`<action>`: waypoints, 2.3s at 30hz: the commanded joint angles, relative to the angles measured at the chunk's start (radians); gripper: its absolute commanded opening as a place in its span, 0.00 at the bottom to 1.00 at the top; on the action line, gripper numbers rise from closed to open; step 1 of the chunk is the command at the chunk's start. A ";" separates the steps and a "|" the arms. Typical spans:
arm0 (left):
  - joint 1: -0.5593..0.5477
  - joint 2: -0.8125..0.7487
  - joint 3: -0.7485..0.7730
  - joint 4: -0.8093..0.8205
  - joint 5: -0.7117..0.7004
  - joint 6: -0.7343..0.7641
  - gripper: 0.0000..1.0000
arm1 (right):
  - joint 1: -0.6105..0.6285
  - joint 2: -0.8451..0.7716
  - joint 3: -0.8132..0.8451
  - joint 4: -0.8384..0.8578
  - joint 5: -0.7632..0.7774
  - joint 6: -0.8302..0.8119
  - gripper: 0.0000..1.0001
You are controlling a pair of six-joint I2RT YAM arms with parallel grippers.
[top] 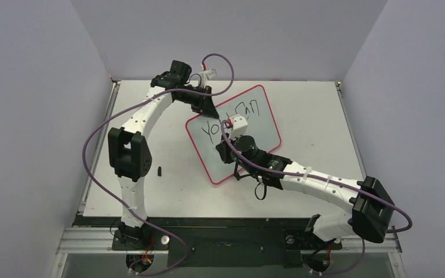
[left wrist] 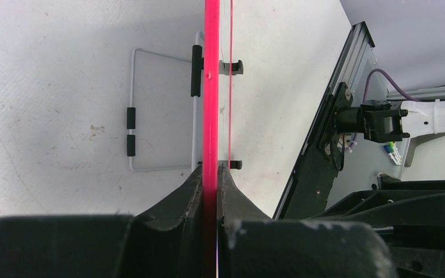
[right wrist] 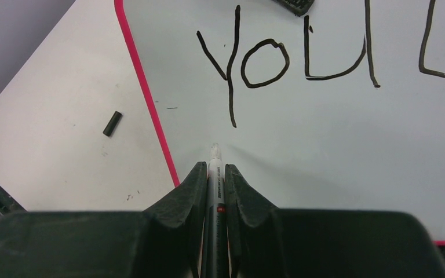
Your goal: Write a sentence on the whiteboard
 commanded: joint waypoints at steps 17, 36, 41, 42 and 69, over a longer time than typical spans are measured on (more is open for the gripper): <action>0.046 -0.021 0.015 0.083 -0.034 0.024 0.00 | 0.094 -0.028 -0.109 0.118 0.155 -0.019 0.00; 0.075 0.070 0.001 0.080 -0.040 0.033 0.00 | 0.112 0.083 -0.027 0.201 0.177 -0.067 0.00; 0.076 0.070 -0.005 0.080 -0.039 0.031 0.00 | 0.114 0.135 -0.004 0.205 0.172 -0.057 0.00; 0.075 0.068 -0.005 0.081 -0.039 0.031 0.00 | 0.114 0.146 0.002 0.205 0.171 -0.056 0.00; 0.075 0.063 -0.003 0.084 -0.039 0.029 0.00 | 0.156 0.130 -0.100 0.156 0.191 -0.012 0.00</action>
